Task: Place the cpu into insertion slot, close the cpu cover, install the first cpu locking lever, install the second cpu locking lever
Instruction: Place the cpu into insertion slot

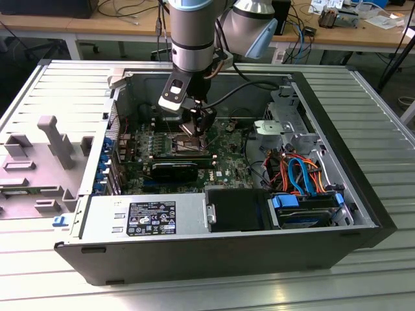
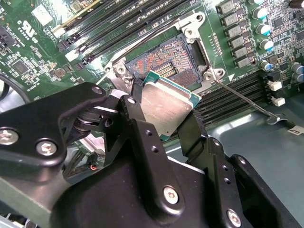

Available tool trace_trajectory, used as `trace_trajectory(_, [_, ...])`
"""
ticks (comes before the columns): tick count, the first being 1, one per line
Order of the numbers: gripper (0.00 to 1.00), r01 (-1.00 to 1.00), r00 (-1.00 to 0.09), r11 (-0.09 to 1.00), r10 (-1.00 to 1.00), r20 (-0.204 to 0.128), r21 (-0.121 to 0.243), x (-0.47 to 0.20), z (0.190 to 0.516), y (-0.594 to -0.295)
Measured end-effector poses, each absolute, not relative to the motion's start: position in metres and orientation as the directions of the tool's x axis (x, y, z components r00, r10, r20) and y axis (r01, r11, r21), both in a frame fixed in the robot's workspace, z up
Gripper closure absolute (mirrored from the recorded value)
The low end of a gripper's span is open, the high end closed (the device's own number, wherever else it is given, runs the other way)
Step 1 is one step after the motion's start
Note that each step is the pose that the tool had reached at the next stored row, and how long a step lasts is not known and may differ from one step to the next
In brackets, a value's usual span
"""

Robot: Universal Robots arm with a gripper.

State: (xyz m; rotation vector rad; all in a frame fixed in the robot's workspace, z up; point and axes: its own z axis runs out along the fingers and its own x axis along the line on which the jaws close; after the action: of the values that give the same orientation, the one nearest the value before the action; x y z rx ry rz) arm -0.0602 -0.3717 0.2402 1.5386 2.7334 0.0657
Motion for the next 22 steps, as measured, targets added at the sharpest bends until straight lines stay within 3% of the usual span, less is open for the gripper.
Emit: trace_trajectory(22, [0.45,0.872,-0.489,0.489,0.872,0.017,0.039,-0.0602,0.2393,-0.3717])
